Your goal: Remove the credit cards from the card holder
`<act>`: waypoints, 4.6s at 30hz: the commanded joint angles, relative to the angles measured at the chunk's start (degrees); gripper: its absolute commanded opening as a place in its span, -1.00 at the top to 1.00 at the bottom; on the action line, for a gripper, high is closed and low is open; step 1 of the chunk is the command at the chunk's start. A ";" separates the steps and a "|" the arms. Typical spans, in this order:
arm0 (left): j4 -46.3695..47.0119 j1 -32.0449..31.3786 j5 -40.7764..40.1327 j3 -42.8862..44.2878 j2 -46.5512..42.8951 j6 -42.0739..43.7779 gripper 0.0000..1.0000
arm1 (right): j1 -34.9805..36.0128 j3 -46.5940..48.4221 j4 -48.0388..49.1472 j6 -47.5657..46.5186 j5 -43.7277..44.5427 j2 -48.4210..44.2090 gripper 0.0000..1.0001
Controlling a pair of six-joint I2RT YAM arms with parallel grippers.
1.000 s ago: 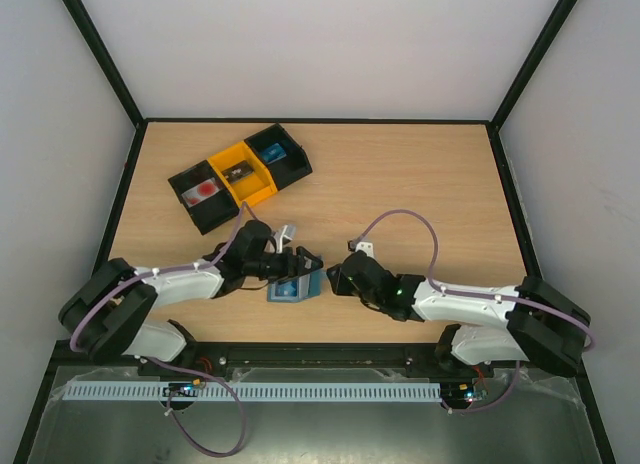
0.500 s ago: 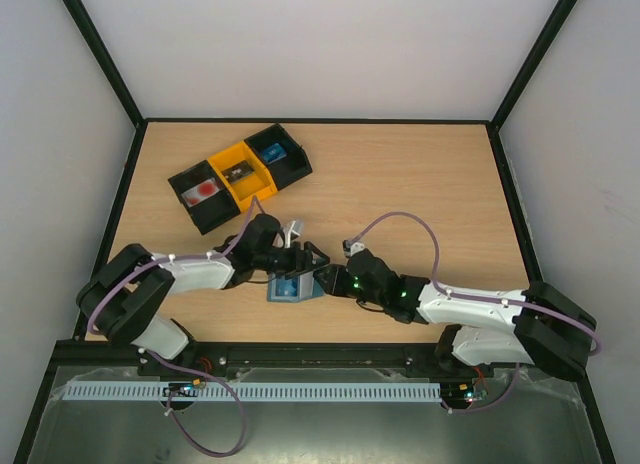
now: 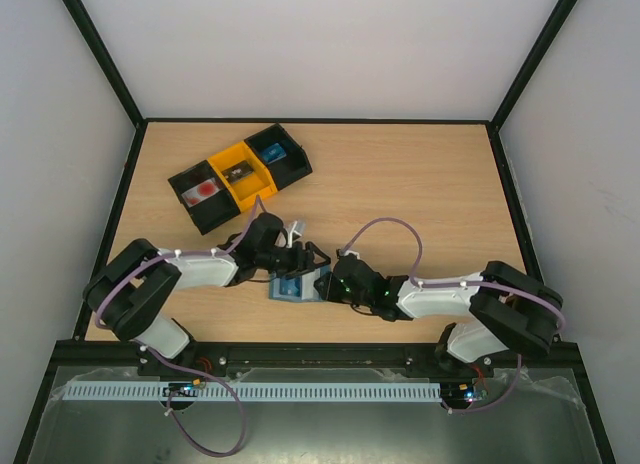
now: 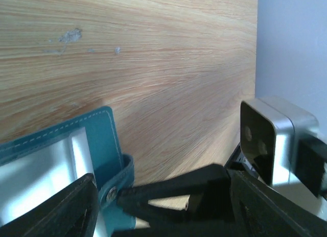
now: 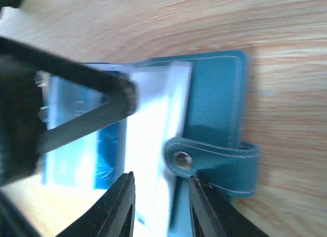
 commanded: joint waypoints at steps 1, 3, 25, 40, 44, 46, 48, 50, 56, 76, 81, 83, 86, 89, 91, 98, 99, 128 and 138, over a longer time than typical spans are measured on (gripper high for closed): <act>-5.00 0.48 -0.47 1.31 -2.56 2.40 -0.43 | -0.04 1.01 -6.64 -2.24 6.90 1.44 0.40; -7.22 1.46 -0.92 1.13 -4.30 3.15 -0.43 | -0.03 0.83 -7.53 -2.72 8.05 2.06 0.41; -17.56 9.03 -4.66 -8.19 -17.77 10.01 0.04 | -0.07 0.34 -12.28 -3.43 13.44 -1.44 0.43; -13.80 9.03 -3.01 -10.97 -16.44 9.23 0.38 | 0.08 8.11 -14.03 -4.12 5.20 -14.09 0.43; -13.62 9.07 -2.84 -11.10 -16.33 8.99 0.39 | 0.65 8.62 -8.27 -3.02 1.81 -11.92 0.44; -13.72 9.18 -2.71 -11.19 -16.25 8.76 0.39 | 1.55 9.53 -6.14 -2.48 1.25 -8.68 0.45; -14.07 9.72 -2.51 -11.38 -16.35 8.27 0.38 | 2.42 11.01 -5.04 -2.56 0.68 -4.81 0.47; -13.87 9.98 -2.29 -11.68 -16.90 7.74 0.37 | 2.86 11.85 -3.52 -2.70 0.09 -1.90 0.51; -14.28 10.14 -3.71 -12.93 -17.33 7.51 0.37 | 2.88 11.99 -3.28 -5.70 3.62 3.23 0.56; -12.27 10.39 -6.06 -13.50 -11.17 10.46 0.71 | -0.38 -1.97 13.76 -1.72 -2.85 7.83 0.56; -12.25 10.34 -6.58 -13.39 -11.16 10.37 0.78 | -1.07 -2.28 17.34 0.24 -4.63 8.53 0.56; -12.49 10.37 -7.02 -13.31 -11.25 10.50 0.81 | -1.65 -2.19 18.83 1.00 -5.80 9.73 0.56; -12.60 10.36 -7.49 -13.39 -11.00 10.64 0.85 | -2.49 -1.75 20.59 1.87 -7.15 12.10 0.57; -12.61 10.34 -7.61 -13.33 -10.77 10.59 0.87 | -2.74 -1.35 20.23 1.38 -6.65 13.44 0.61; -12.61 10.35 -7.78 -13.42 -10.66 10.76 0.87 | -2.73 -1.50 19.99 1.24 -6.16 13.54 0.62; -12.88 10.35 -7.52 -12.87 -9.37 11.52 0.86 | -2.81 -1.80 21.24 1.19 -7.01 14.11 0.64; -12.84 10.39 -7.41 -12.93 -9.32 11.56 0.86 | -2.80 -1.87 21.60 1.31 -7.33 14.33 0.66; -12.85 10.96 -6.56 -13.69 -9.29 12.25 0.87 | -4.46 -9.29 23.57 3.50 -4.14 6.78 0.96; -13.19 10.96 -4.48 -12.84 -10.48 11.55 0.59 | -4.44 -9.24 20.43 3.15 -3.13 3.11 0.96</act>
